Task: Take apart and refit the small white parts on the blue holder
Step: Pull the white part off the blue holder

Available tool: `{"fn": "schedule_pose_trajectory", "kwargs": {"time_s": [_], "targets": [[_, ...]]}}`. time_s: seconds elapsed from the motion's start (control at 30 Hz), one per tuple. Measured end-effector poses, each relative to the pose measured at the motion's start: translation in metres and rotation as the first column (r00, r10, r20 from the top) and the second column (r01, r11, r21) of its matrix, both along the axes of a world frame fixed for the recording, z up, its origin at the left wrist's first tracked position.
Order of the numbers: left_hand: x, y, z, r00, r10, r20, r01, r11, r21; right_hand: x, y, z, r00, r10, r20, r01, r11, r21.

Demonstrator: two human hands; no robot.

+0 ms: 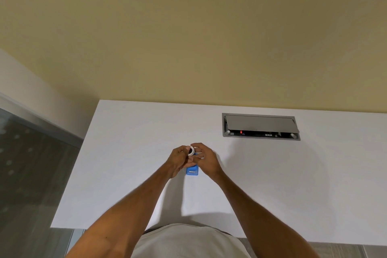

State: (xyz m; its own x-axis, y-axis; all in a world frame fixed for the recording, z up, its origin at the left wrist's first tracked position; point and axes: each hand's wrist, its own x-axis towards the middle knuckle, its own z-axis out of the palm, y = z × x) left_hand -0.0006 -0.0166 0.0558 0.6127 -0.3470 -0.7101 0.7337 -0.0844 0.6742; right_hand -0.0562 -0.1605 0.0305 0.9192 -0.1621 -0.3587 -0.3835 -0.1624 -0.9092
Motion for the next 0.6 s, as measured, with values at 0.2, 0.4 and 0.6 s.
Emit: {"fn": "schedule_pose_trajectory", "kwargs": {"time_s": [0.2,0.4,0.6], "targets": [[0.000,-0.005,0.009,0.990,-0.124,-0.069,0.126,0.991,0.035,-0.005,-0.004,0.003,1.000,-0.028,-0.013,0.027,0.999,-0.032],[-0.001,-0.003,0.015,0.981,-0.135,-0.140,0.142,0.989,0.040,-0.004,-0.006,0.004,1.000,0.010,-0.015,-0.011,0.995,-0.095],[0.009,-0.003,0.012,0.963,-0.251,-0.098,0.260,0.961,0.090,0.000,-0.005,-0.001,0.999,0.027,-0.018,-0.029,0.994,-0.110]]}}
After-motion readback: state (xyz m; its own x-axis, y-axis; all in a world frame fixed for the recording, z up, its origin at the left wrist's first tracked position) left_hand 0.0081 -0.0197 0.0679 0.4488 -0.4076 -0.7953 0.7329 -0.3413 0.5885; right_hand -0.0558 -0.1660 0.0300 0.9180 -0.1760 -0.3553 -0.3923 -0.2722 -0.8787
